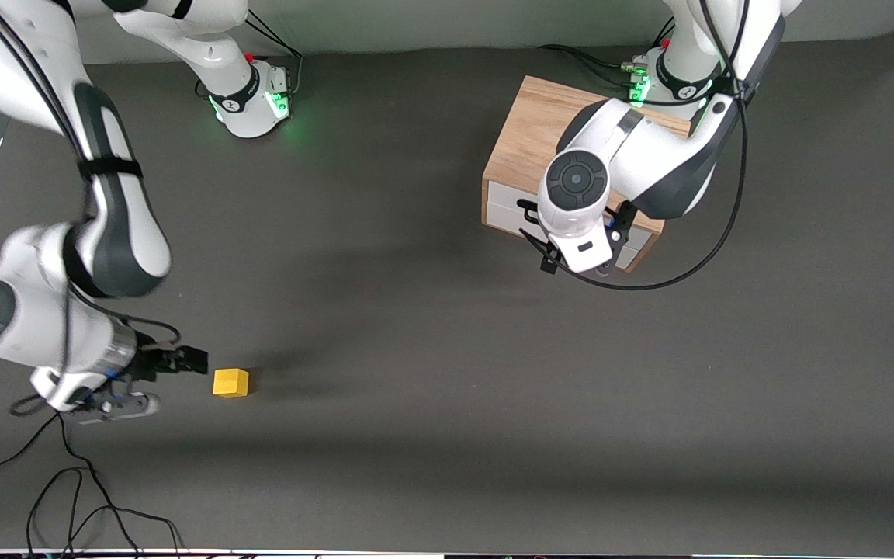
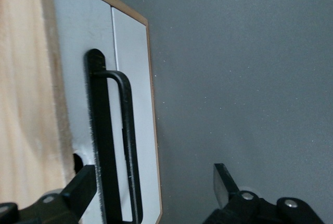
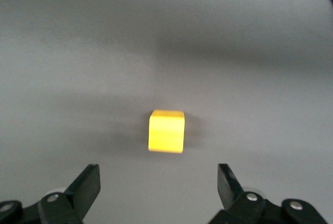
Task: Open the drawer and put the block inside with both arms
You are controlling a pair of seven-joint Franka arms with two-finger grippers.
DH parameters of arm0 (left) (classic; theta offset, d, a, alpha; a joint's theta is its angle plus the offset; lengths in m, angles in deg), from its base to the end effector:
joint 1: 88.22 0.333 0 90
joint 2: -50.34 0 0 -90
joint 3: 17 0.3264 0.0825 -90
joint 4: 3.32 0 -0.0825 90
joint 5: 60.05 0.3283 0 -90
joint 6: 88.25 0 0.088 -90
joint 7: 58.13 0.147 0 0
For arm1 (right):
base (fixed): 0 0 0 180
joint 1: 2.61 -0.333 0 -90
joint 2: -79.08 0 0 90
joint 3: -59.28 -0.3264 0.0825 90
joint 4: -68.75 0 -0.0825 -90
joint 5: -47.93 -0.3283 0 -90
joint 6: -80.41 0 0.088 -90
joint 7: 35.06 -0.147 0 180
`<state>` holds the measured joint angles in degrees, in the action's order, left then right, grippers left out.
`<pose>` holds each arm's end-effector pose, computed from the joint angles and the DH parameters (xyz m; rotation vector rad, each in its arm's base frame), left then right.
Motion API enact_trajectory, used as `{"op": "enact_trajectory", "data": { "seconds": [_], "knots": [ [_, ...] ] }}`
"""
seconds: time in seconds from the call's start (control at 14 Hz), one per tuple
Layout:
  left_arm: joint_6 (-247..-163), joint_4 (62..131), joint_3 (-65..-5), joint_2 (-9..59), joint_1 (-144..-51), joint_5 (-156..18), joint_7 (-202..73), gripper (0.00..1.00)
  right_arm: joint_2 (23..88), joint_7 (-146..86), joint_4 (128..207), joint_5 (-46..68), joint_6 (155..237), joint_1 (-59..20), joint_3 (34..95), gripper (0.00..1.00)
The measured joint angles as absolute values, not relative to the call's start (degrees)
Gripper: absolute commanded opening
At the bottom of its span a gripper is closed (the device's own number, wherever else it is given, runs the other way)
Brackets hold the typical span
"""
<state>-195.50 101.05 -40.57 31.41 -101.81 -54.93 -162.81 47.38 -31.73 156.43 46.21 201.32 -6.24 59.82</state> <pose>0.4503 -0.3117 0.3511 -2.4508 -1.5787 0.1898 0.6590 0.0389 0.3336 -3.1166 -0.1535 -0.0418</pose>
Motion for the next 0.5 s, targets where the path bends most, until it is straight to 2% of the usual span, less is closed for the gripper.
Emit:
{"op": "enact_trajectory", "data": {
  "seconds": [0.29,0.5],
  "knots": [
    [-196.11,101.54,-40.56,29.83,-101.78,-54.76,-162.81,1.0,40.56,-31.75,157.37,46.18,209.38,-5.72,59.98,1.0],
    [-197.6,102.86,-40.56,28.97,-101.78,-54.4,-162.81,1.0,39.09,-32.14,159.32,46.04,211.72,-5.63,59.99,1.0]
  ]
}}
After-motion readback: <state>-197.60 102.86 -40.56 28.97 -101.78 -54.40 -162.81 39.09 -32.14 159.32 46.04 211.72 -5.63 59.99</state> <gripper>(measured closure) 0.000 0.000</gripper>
